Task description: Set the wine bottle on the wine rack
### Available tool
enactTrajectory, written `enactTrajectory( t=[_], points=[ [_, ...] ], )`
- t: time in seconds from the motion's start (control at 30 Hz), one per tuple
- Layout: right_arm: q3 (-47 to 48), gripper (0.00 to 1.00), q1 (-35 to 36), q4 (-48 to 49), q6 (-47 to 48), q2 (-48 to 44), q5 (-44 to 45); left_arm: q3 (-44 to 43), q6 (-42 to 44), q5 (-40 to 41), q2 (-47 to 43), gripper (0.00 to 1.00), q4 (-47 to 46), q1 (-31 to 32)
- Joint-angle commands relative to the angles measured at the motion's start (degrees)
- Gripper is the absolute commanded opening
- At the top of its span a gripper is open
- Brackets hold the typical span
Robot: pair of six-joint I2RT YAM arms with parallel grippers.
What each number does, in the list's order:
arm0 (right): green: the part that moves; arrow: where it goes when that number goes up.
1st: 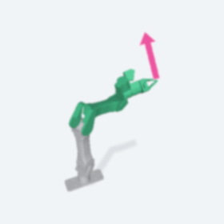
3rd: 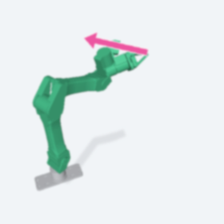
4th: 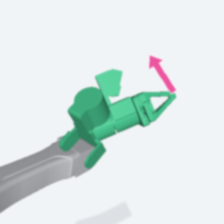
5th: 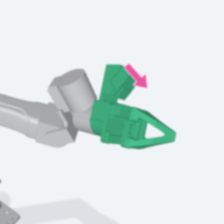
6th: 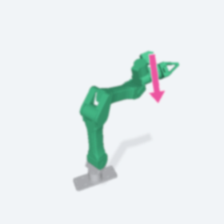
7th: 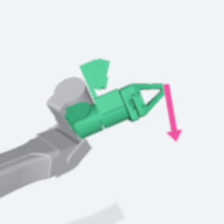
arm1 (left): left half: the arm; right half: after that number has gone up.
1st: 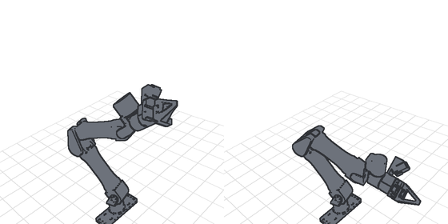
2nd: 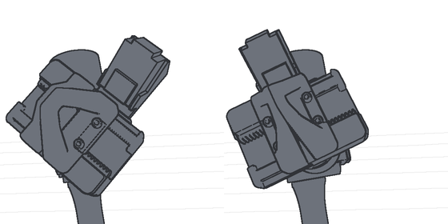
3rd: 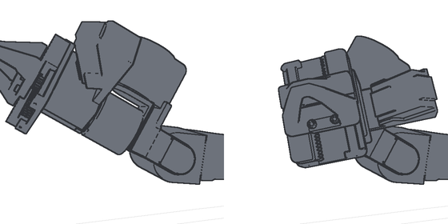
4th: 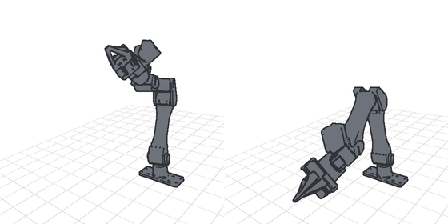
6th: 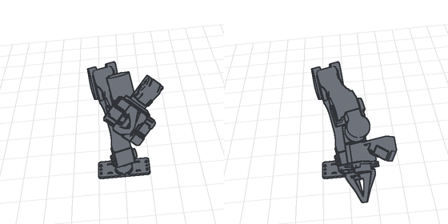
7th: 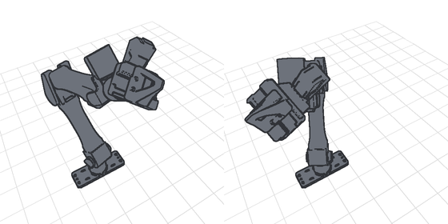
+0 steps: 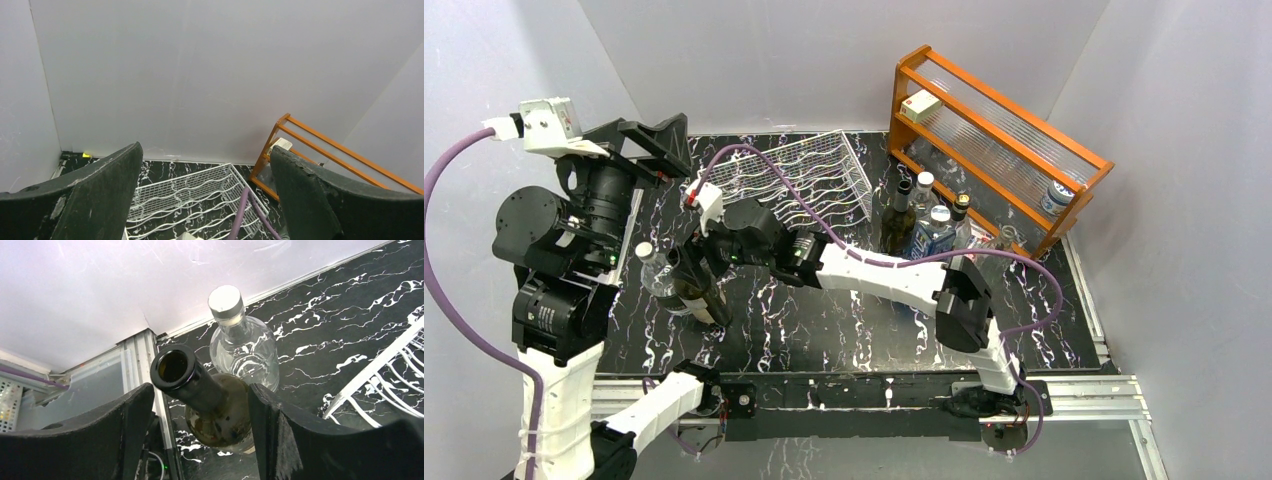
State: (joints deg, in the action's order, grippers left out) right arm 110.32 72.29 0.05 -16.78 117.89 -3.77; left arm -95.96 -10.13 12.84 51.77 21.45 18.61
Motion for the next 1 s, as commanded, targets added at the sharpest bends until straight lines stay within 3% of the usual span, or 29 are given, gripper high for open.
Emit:
enactTrajectory(
  t=[0.0,0.17,0.5,0.57,0.77,0.97],
  points=[
    [4.6,0.76,0.4,2.8,2.9,1.5,1.0,-1.7,0.9,1.0,0.3,0.98,0.0,0.2],
    [4.6,0.67,0.8,4.1,4.4,2.3,1.2,-1.6,1.2,2.7,0.3,0.98,0.1,0.2],
    [3.7,0.64,2.5,9.1,9.0,4.2,2.6,-1.2,1.2,4.2,0.1,0.98,0.1,0.2],
    [3.5,0.58,2.6,9.7,9.2,4.3,2.7,-1.2,1.2,4.4,0.1,0.98,0.3,0.2],
    [1.2,0.3,2.9,10.9,10.4,2.5,4.9,-1.8,1.0,4.6,0.3,0.98,1.4,0.2],
    [-5.0,0.18,2.9,11.1,12.7,-4.6,9.2,-1.2,0.6,4.0,0.3,0.98,2.7,0.2]
  ],
)
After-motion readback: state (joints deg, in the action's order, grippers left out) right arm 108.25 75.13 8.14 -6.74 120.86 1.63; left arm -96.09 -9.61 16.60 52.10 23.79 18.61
